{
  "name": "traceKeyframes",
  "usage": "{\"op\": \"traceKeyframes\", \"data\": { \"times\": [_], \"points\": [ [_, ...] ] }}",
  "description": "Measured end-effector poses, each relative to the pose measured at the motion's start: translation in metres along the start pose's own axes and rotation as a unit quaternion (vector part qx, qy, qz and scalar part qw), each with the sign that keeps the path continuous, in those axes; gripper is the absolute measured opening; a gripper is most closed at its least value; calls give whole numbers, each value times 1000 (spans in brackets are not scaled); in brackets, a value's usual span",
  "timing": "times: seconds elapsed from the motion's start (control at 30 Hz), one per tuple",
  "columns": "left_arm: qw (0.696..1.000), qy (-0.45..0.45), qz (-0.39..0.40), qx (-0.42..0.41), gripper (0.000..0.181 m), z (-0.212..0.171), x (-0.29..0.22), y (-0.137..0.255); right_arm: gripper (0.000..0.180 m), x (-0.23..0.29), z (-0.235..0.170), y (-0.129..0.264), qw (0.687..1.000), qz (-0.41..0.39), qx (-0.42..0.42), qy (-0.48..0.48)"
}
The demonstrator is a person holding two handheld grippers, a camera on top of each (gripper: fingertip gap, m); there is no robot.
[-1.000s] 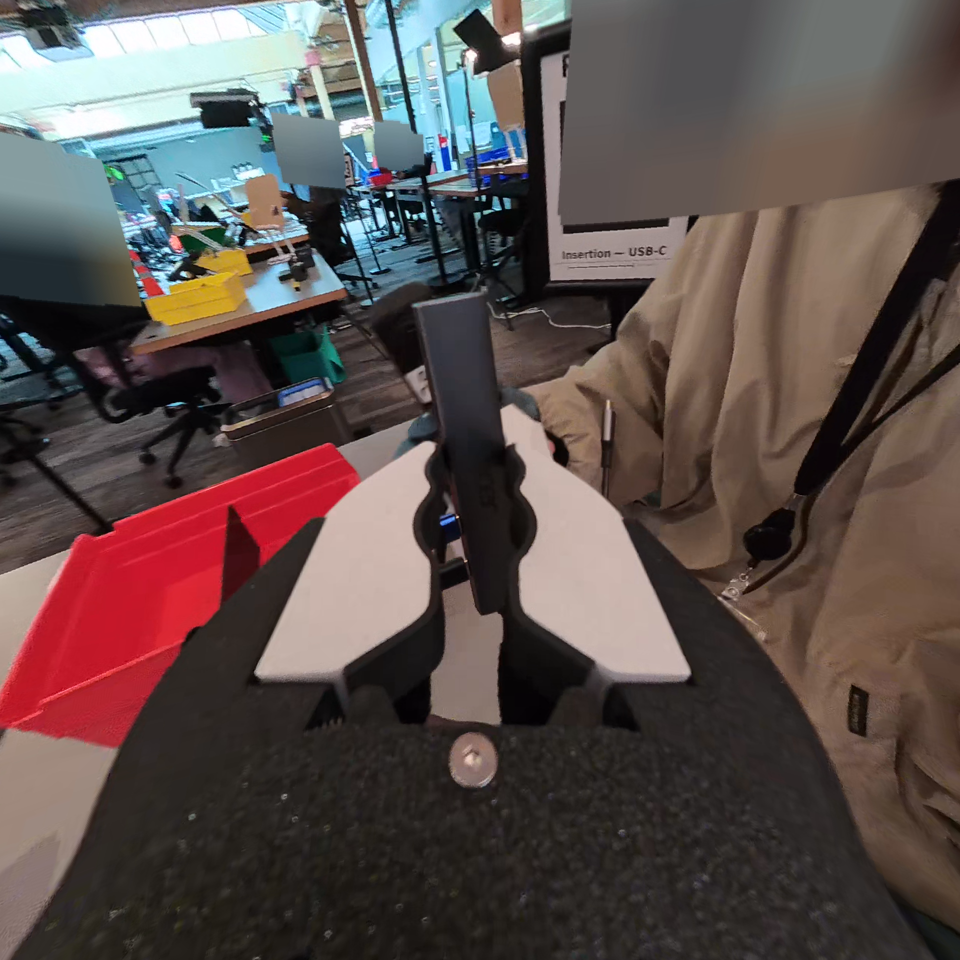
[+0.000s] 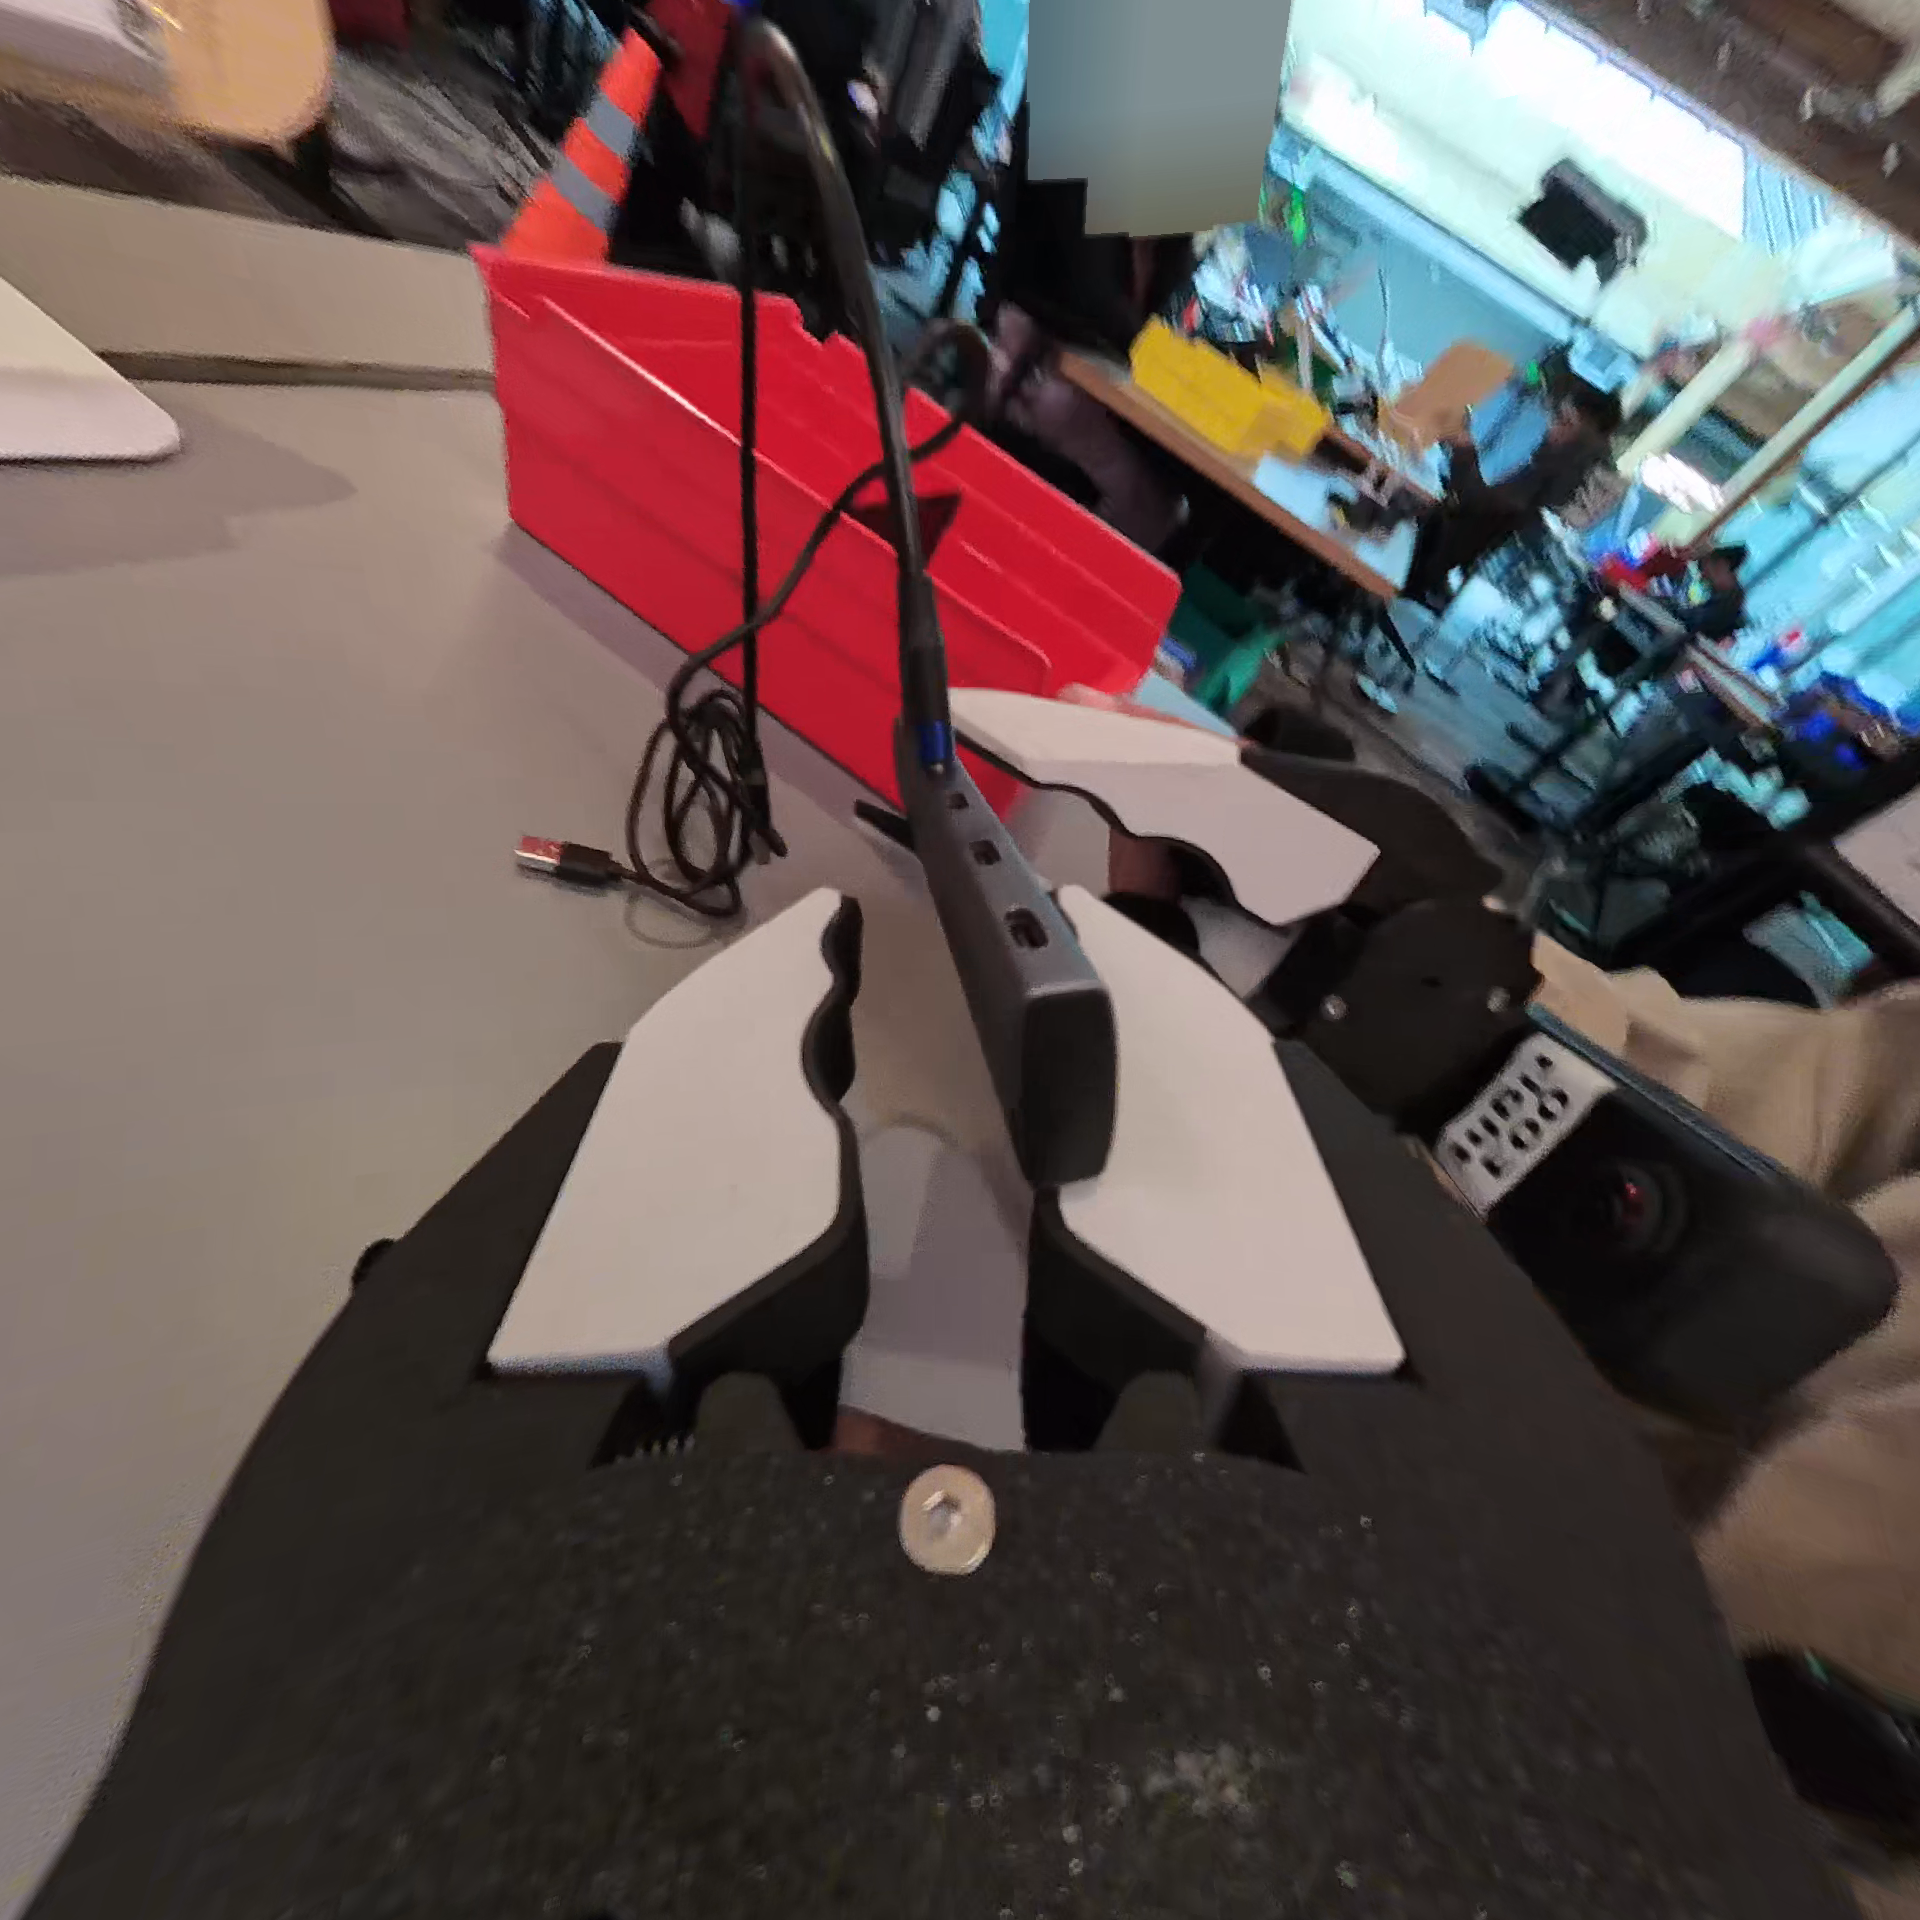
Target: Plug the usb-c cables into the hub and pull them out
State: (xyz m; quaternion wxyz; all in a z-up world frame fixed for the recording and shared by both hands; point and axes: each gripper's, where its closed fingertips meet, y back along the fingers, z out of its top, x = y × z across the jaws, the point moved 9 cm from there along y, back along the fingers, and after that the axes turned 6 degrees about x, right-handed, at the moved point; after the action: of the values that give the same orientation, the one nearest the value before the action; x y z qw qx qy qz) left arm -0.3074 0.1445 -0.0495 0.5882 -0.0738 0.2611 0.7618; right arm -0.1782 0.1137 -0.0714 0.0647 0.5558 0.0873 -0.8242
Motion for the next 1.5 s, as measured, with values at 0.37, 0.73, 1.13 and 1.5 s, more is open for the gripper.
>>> {"op": "traceKeyframes", "data": {
  "times": [0.37,0.73,1.13,1.5],
  "points": [
    [992,-68,52,-91,11,-4,-3,-3,20,9,14,6,999,6,-4,-31],
    [852,-471,226,-33,11,-16,10,3,37,-12,-11,4,748,434,-41,-501],
    [810,-537,234,-28,12,-26,3,-14,23,-12,-6,-3,701,388,-49,-596],
    [823,-520,231,2,11,-27,5,-15,10,-7,-14,-9,663,405,-34,-629]
  ]
}}
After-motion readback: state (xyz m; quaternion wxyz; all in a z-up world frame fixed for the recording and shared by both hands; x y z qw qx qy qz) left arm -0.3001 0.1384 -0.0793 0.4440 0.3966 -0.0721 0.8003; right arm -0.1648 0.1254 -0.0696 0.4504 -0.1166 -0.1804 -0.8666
